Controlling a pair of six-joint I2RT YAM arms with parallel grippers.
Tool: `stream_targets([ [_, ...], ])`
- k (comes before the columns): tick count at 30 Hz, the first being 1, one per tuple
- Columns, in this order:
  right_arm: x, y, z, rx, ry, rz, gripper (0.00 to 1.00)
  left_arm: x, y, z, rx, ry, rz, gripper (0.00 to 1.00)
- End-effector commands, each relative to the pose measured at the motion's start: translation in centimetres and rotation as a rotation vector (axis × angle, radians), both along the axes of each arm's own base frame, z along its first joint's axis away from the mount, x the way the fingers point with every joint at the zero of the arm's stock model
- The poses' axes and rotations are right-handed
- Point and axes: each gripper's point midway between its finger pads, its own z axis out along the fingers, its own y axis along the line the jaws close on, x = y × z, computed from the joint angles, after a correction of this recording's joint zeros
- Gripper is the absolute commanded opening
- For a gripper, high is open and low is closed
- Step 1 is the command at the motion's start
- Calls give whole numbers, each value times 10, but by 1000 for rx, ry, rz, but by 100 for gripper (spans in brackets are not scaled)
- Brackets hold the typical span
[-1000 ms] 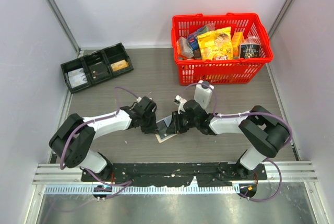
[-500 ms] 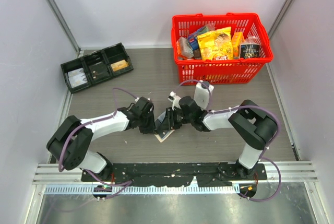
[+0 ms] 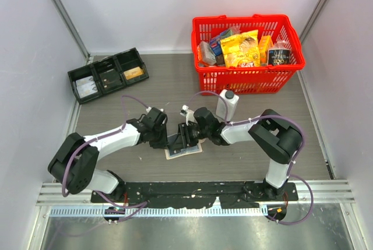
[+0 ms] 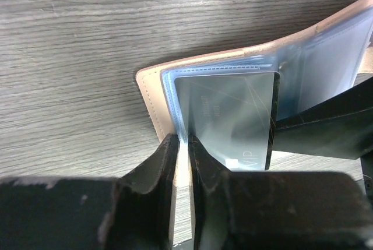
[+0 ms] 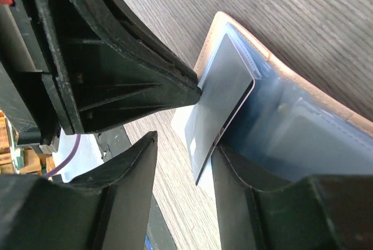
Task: Take the credit cards out of the card holder
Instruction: Remove the credit card from the card holder.
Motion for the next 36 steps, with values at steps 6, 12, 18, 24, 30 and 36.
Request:
stream_targets([
  [6,-7,15,11,51,10,72,47,-4,28,-6,101,-34,16,22],
  [12,-4,17,6,40,28,51,50,-6,18,-7,44,-23,-5,16],
  [18,2,20,3,33,33,23,56,-6,9,2,-29,-57,-6,15],
  [24,3,22,6,44,31,20,56,-6,10,20,-77,-118,15,27],
  [30,3,21,5,45,33,19,55,-2,20,33,-109,-176,81,25],
  [36,2,22,5,47,42,22,55,-2,19,23,-85,-126,68,15],
])
